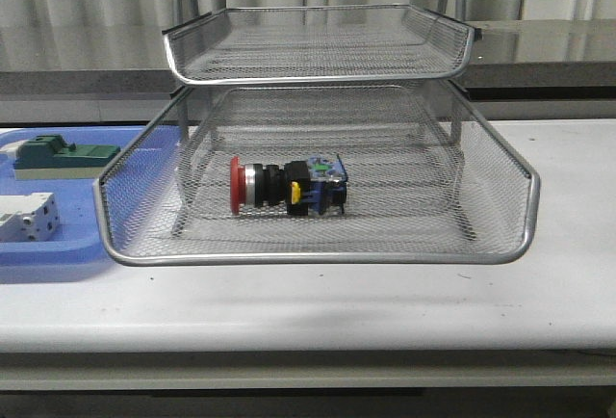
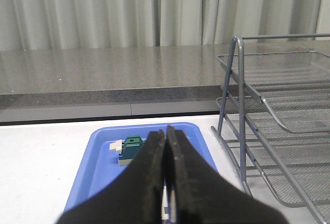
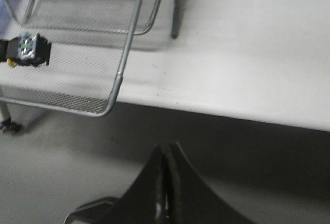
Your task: Place button on rack with both arms
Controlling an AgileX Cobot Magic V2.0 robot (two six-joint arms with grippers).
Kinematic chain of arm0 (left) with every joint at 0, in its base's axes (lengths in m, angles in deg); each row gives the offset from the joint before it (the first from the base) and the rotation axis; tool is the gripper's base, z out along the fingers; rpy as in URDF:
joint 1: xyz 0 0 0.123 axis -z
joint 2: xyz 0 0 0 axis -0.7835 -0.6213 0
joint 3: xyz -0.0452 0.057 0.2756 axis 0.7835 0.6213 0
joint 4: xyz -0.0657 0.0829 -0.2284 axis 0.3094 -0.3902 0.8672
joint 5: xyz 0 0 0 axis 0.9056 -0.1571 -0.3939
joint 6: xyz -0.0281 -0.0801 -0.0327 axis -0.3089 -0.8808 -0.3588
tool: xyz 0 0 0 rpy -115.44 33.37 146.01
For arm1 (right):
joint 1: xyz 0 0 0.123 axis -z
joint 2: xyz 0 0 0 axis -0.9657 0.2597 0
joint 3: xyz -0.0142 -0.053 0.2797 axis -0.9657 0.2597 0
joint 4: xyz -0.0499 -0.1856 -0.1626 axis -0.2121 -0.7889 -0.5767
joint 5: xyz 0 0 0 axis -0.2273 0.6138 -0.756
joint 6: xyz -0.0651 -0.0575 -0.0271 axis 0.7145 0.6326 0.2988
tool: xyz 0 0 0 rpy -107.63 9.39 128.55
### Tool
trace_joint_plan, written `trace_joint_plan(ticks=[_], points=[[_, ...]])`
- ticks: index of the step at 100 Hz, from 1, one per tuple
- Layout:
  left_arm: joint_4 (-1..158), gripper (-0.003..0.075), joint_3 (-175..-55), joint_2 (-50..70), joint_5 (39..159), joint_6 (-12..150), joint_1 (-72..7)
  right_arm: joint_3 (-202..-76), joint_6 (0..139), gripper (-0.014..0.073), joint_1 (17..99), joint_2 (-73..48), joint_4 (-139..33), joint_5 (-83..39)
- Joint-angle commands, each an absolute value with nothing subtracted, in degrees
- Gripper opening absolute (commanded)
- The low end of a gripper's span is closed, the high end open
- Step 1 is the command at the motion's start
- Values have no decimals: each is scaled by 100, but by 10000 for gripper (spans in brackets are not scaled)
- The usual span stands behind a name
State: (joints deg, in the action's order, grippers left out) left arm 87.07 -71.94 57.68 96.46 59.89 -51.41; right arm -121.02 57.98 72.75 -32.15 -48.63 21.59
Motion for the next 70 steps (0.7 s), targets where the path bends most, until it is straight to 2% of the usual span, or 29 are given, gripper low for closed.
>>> trace_joint_plan(ticks=[1,18,32,70], points=[[8789,-20,-7345,5711,9229,5935,-5159,-12275,6677,-68,7280,-2802,-4168,1979],[8789,-20,-7345,5711,9229,5935,-5159,-12275,7978,-66,7104,-2039,-3077,2056],[8789,-20,-7345,5711,9229,5935,-5159,-12275,8739,-57,6557,-1506,-2963,1859],[8789,-20,-7345,5711,9229,5935,-5159,-12275,9802,-57,4297,-149,-3045,550]])
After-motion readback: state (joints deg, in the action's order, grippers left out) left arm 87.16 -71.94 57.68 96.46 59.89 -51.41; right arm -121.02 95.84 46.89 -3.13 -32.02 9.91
